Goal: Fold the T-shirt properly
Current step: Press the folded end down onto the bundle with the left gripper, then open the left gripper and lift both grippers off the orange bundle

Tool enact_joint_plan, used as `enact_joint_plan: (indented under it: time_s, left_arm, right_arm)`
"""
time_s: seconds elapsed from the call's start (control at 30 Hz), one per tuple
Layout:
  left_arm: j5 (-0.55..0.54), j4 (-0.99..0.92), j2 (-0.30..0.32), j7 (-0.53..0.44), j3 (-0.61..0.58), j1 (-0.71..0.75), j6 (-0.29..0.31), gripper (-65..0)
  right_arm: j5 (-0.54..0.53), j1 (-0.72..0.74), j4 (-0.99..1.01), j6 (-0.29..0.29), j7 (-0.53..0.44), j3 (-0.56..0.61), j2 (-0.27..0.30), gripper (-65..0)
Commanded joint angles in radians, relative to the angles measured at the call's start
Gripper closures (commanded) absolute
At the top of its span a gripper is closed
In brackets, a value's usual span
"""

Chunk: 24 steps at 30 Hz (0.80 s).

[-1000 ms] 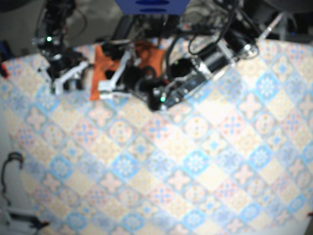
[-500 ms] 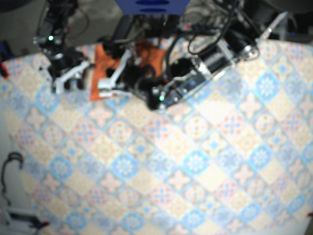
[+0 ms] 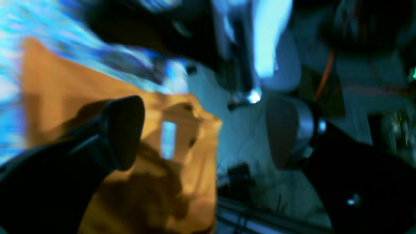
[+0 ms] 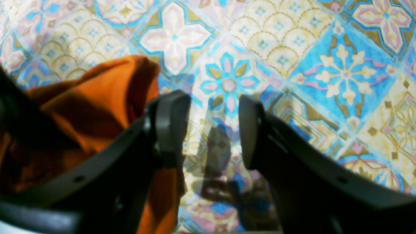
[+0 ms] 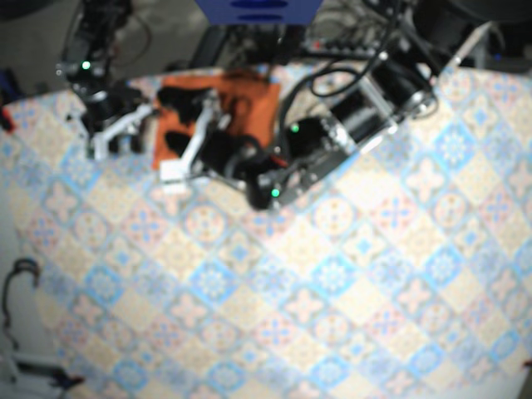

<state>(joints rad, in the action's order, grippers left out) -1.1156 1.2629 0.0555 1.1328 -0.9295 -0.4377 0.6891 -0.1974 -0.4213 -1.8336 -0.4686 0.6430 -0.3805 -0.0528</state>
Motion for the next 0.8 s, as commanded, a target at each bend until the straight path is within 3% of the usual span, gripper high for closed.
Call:
enact_joint_plan:
  time_s: [0.0,0.07,0.13,0.23,0.43,0.6,0.77]
  left_arm:
    - [-0.016,0.014,0.016,-0.010,0.030,-0.022,0.009,-57.0]
    - [-0.016,0.014,0.047,-0.010,0.060,-0.037,0.009,-56.2]
    - [-0.016,0.014,0.074,-0.013,0.076,-0.054,0.009,-51.0]
    - [-0.016,0.014,0.119,-0.015,0.077,-0.083,0.009,-37.0]
    - [-0.016,0.014,0.188,-0.017,0.077,-0.111,0.009,-0.9]
    - [0.013,0.014,0.244,-0.086,0.068,-0.134,0.009,0.0]
    - [0.251,0.014,0.221,-0.092,0.068,-0.137,0.009,0.0]
  right_arm:
    - [-0.012,0.002,-0.019,-0.003,-0.024,-0.004,0.003,-26.9]
    - [-0.012,0.002,-0.019,-0.003,-0.024,-0.004,0.003,-26.8]
    - [-0.012,-0.004,-0.019,-0.003,-0.022,-0.004,0.003,-26.6]
    - [-0.012,-0.027,-0.019,-0.003,-0.021,-0.004,0.003,-21.6]
    - [-0.010,-0.080,-0.027,-0.002,-0.016,-0.087,-0.022,-4.6]
    - [-0.010,-0.129,-0.028,-0.002,-0.012,-0.185,-0.058,0.0]
    - [-0.012,-0.182,-0.027,-0.002,-0.004,-0.193,-0.078,0.0]
